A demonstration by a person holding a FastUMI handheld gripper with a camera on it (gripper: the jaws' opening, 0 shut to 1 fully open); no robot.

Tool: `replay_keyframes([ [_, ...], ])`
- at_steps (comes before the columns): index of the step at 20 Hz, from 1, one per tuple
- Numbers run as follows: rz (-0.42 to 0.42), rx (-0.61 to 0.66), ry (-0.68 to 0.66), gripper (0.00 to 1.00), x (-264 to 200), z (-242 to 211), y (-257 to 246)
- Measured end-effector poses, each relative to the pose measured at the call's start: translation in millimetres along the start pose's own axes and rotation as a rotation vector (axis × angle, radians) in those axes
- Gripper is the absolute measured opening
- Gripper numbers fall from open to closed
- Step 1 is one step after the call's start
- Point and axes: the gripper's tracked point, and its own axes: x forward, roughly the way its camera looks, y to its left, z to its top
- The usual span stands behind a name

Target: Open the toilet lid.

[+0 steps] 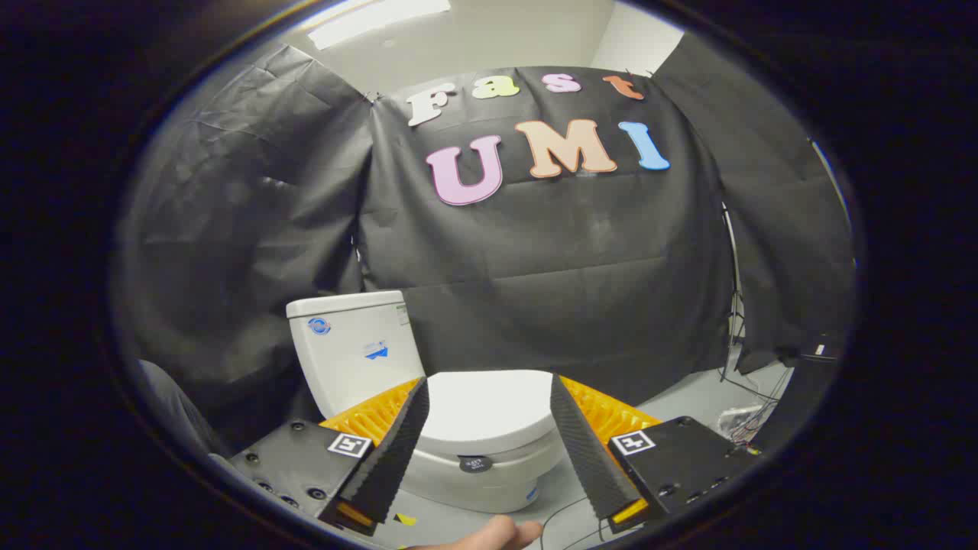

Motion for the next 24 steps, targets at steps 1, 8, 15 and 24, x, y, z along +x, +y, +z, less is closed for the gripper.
replay_keyframes([
  [1, -0.006, -0.001, 0.003, 0.98, -0.5, -2.1, -1.3],
  [8, -0.028, -0.018, 0.028, 0.98, -2.3, -10.6, 0.2],
  [15, -0.054, -0.015, 0.027, 0.98, -4.1, -16.0, 1.0],
  [24, -0.069, 0.061, 0.052, 0.98, 12.9, -43.8, -1.2],
])
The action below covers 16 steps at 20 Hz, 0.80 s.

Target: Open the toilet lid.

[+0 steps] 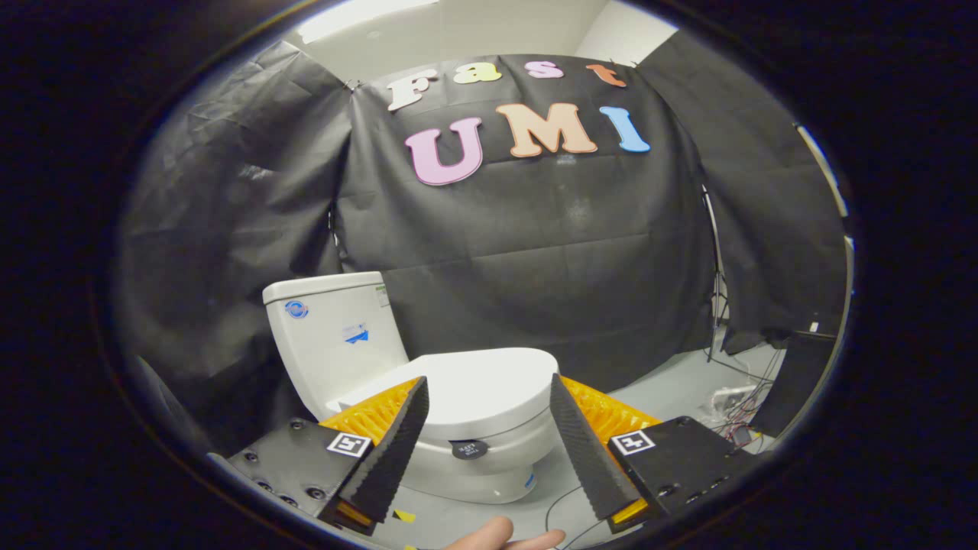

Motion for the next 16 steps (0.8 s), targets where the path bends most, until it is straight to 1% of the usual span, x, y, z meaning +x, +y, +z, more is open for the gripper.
replay_keyframes([
  [4, 0.018, 0.037, 0.071, 0.98, 14.8, -33.1, 3.6],
  [6, 0.02, 0.094, 0.103, 0.98, 21.9, -49.2, 2.5],
  [9, -0.062, 0.174, 0.186, 0.96, 32.7, -86.7, -8.9],
  [12, -0.045, 0.237, 0.188, 0.97, 38.7, -97.1, 1.9],
  [16, -0.003, 0.4, 0.178, 0.97, 43.6, -110.4, 17.6],
])
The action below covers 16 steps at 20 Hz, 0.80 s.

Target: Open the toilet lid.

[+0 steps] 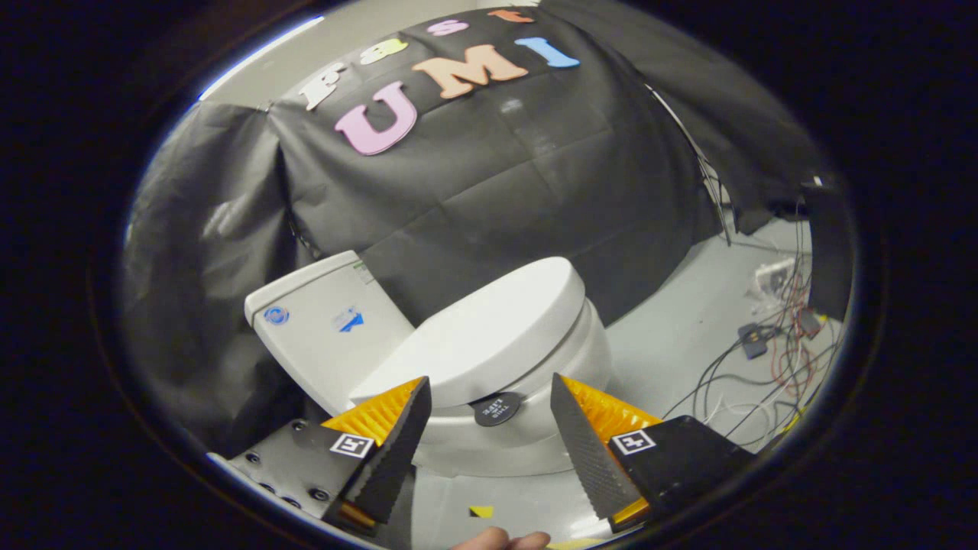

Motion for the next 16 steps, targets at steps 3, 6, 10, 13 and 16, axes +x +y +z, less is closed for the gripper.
replay_keyframes([
  [3, -0.018, 0.044, 0.044, 0.97, 6.2, -23.5, -6.8],
  [6, 0.006, 0.182, 0.024, 0.97, 11.6, -24.0, -6.8],
  [10, -0.076, 0.315, 0.144, 0.69, 34.4, -61.0, -15.9],
  [13, -0.092, 0.366, 0.094, 0.49, 43.6, -48.3, -16.7],
  [16, -0.096, 0.565, 0.107, 0.28, 56.6, -51.1, -20.9],
])
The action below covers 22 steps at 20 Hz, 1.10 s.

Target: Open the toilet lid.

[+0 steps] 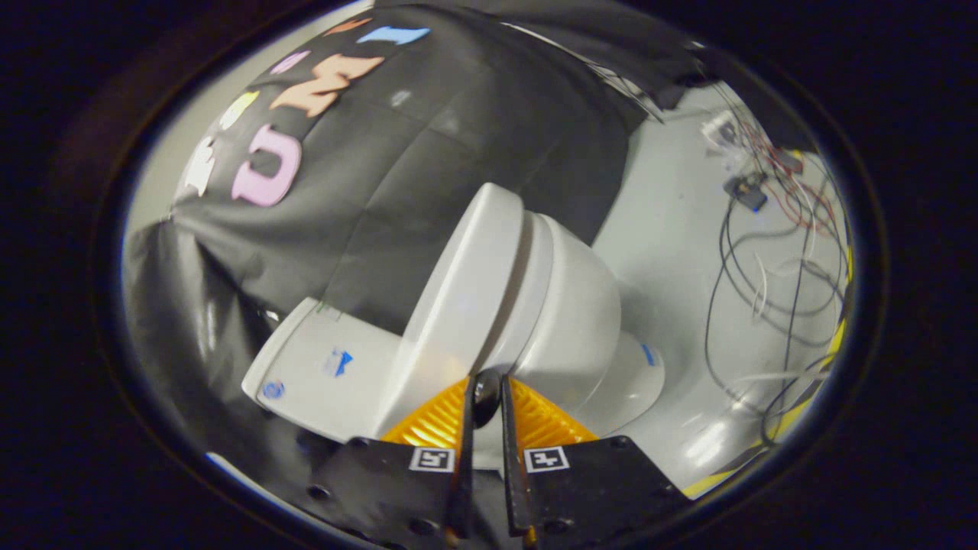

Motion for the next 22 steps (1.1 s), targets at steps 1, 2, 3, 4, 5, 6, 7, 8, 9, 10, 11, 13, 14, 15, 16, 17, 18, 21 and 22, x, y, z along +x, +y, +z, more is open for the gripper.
replay_keyframes([
  [1, 0.008, 0.024, -0.004, 0.21, -9.1, 2.8, 3.0],
  [2, -0.001, 0.02, -0.035, 0.14, -22.1, 2.1, 6.3],
  [3, -0.008, -0.016, -0.024, 0.07, 1.0, -2.7, 4.5],
  [4, -0.026, -0.007, -0.024, 0.01, 3.3, -5.3, 3.1],
  [5, -0.053, 0.025, -0.035, 0.01, -1.8, -1.3, 8.6],
  [6, -0.089, 0.044, -0.043, 0.01, -1.6, 0.4, 9.4],
  [7, -0.133, 0.048, -0.06, 0.01, -0.9, 2.6, 10.1],
  [8, -0.176, 0.025, -0.059, 0.01, -2.1, -0.1, 10.0],
  [9, -0.224, 0.013, -0.067, 0.01, -2.0, -1.0, 12.4],
  [10, -0.262, -0.002, -0.066, 0.01, -4.6, 0.4, 16.4],
  [11, -0.282, 0.007, -0.075, 0.01, -8.9, 3.5, 25.1],
  [13, -0.278, 0.024, -0.111, 0.01, -17.3, 15.5, 55.5],
  [14, -0.274, -0.007, -0.105, 0.01, -18.1, 18.5, 69.3],
  [15, -0.292, -0.046, -0.1, 0.01, -20.7, 17.5, 80.0],
  [16, -0.32, -0.09, -0.092, 0.01, -22.6, 15.5, 88.2],
  [17, -0.346, -0.122, -0.098, 0.01, -24.5, 16.6, 97.3],
  [18, -0.35, -0.128, -0.116, 0.01, -26.8, 22.8, 110.4],
  [21, -0.305, -0.139, -0.167, 0.01, -31.7, 25.0, 151.4],
  [22, -0.305, -0.164, -0.173, 0.01, -30.5, 23.0, 161.1],
])
